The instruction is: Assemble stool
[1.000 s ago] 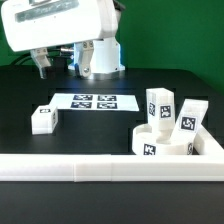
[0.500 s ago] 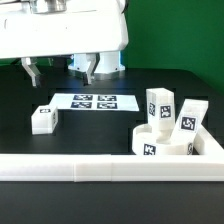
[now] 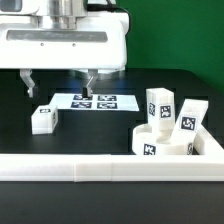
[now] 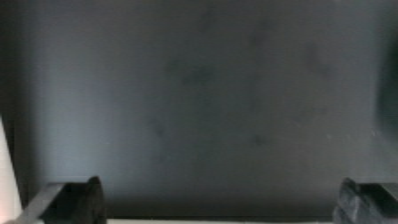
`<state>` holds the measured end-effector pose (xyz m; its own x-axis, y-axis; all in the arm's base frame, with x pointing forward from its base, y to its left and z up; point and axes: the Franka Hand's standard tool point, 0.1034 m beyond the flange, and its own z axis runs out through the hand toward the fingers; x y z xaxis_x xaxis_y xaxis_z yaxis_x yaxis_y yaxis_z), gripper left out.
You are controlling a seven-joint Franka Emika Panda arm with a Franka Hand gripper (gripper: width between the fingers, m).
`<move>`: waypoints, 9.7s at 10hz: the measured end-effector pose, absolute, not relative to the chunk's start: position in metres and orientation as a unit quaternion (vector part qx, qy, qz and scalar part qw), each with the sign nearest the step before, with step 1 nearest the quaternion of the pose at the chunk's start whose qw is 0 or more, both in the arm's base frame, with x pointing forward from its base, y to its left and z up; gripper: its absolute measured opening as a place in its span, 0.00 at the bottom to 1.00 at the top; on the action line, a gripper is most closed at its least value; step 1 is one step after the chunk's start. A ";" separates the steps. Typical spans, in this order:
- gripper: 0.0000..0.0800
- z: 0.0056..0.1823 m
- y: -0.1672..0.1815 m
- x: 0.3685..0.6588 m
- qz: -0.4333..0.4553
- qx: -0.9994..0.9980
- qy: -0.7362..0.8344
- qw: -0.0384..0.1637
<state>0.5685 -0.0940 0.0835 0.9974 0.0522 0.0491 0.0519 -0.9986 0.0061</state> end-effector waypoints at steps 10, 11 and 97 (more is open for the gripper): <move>0.81 0.055 -0.123 0.532 -0.167 0.985 -0.028 -0.039; 0.81 0.056 -0.120 0.528 -0.201 0.978 -0.026 -0.045; 0.40 0.082 0.048 0.580 0.196 0.964 -0.176 -0.028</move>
Offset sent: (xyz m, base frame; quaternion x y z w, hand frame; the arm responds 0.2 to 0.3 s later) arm 0.0000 0.0000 0.0000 0.0000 0.0000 0.0000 1.0000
